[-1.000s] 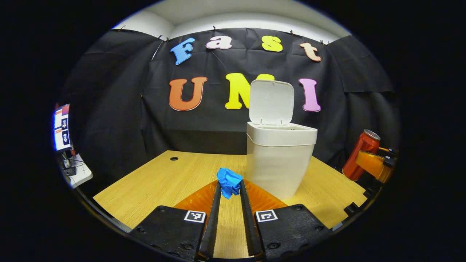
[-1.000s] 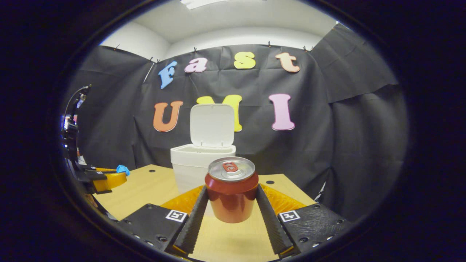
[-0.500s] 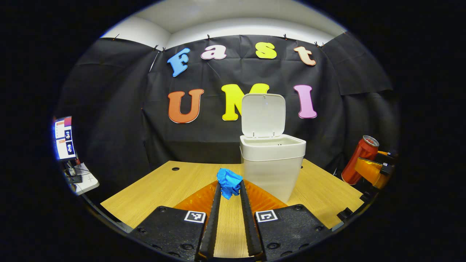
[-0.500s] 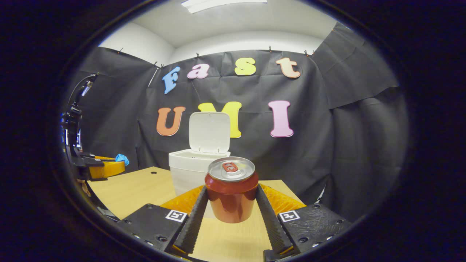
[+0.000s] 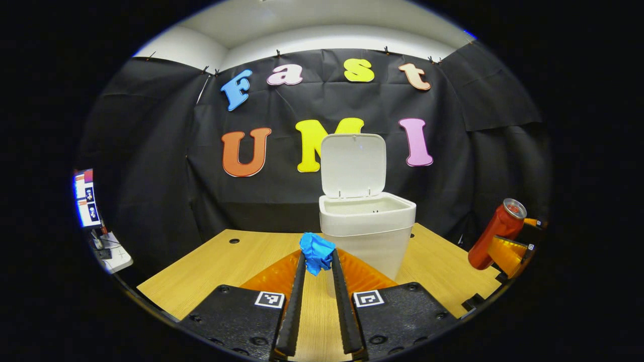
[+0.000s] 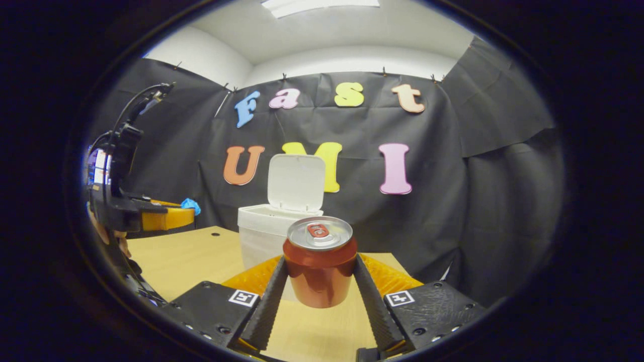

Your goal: Press the lid of the desktop garbage bin to open it, pick up the crumpled paper on the desktop and throw it into the bin, then pick up the pop can on the desktop and drop it into the bin, and finally close the garbage bin lid.

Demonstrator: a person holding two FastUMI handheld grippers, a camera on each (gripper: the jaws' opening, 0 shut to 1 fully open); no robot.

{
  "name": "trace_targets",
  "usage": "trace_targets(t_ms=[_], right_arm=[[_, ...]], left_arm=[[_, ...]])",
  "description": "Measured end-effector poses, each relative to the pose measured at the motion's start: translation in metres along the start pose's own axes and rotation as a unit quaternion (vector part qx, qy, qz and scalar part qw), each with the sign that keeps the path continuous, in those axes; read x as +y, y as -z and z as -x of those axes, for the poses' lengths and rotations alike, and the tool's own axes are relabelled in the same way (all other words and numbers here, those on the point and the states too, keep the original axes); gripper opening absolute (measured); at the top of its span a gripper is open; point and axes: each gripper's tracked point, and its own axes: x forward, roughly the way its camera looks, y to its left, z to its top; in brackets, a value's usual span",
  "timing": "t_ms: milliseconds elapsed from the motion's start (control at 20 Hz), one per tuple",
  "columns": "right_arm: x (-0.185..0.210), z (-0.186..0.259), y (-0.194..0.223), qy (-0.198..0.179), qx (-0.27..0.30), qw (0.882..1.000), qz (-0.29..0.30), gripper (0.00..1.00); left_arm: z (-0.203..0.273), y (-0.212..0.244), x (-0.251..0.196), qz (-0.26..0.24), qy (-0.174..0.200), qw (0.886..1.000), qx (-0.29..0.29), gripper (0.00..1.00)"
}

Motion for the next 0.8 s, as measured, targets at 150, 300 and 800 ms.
trace_targets(t_ms=[150, 300, 800], right_arm=[[-0.001, 0.000, 0.000, -0.001, -0.002, 1.000, 0.004, 0.76], [-0.004, -0.002, 0.001, -0.002, -0.001, 1.000, -0.003, 0.76], [-0.025, -0.009, 0.004, 0.014, 0.004, 1.000, -0.012, 0.77]], left_arm=[[-0.030, -0.021, -0.006, -0.002, 0.008, 1.000, -0.022, 0.35], [-0.071, -0.047, -0.003, 0.007, 0.006, 0.999, -0.050, 0.35], [-0.193, -0.066, -0.029, -0.019, 0.002, 0.997, -0.078, 0.35]])
